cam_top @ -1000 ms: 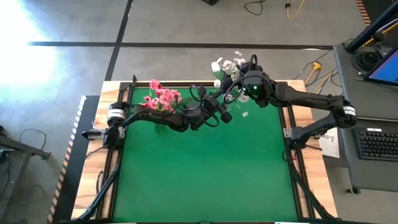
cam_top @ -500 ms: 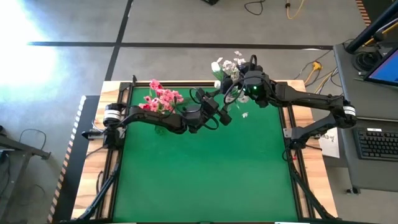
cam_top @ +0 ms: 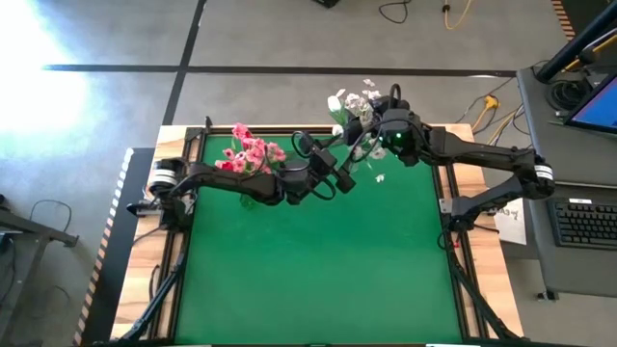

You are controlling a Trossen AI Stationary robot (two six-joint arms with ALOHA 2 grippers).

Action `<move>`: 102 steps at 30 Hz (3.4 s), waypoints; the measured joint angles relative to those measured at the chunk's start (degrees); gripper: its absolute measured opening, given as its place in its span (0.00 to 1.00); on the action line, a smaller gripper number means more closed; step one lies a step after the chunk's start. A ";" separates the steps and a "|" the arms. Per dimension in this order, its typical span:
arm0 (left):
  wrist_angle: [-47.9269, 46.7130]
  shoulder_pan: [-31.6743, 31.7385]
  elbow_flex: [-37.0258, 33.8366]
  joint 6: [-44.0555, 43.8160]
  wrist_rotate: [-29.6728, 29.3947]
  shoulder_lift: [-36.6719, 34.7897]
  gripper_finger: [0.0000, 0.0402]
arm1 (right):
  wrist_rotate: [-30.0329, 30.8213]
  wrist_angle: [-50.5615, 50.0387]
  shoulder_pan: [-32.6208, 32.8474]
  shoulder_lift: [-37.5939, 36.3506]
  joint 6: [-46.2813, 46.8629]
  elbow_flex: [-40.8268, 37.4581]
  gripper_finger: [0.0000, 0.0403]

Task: Sort flowers into vase by color
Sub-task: Put the white flower into the transparent vase, then put the pink flowers into the green vase

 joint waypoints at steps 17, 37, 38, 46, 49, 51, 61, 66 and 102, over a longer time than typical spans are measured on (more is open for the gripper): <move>-13.07 -3.39 0.00 -1.30 -1.05 -5.44 0.65 | 0.01 -1.63 0.00 -0.60 -1.45 0.00 0.90; -25.57 -19.16 0.00 4.17 -1.35 -19.64 0.65 | -21.40 -0.95 0.02 -5.76 -8.67 0.02 0.90; -26.43 -19.98 0.00 4.29 -2.40 -20.42 0.65 | -22.34 -0.93 0.02 -5.76 -9.16 0.02 0.90; -29.90 -26.75 0.00 11.54 -24.29 -27.15 0.65 | -27.94 -6.40 0.02 -2.69 -15.12 5.81 0.90; -31.77 -28.46 0.00 13.43 -30.02 -29.51 0.65 | -30.30 -9.51 0.11 -0.97 -17.99 9.05 0.90; -33.58 -29.17 0.00 13.76 -32.44 -31.12 0.65 | -30.21 -12.41 0.36 0.10 -19.33 11.16 0.90; -35.65 -25.91 0.00 20.01 -34.32 -39.56 0.65 | -29.99 -23.85 1.03 1.43 -19.00 18.07 0.90; -35.07 -19.09 0.09 21.41 -28.26 -43.60 0.65 | -29.90 -25.28 1.99 1.35 -17.74 18.93 0.90; -107.03 53.66 53.27 4.65 66.32 -13.67 0.65 | -29.79 -29.99 5.31 1.34 -12.00 18.91 0.90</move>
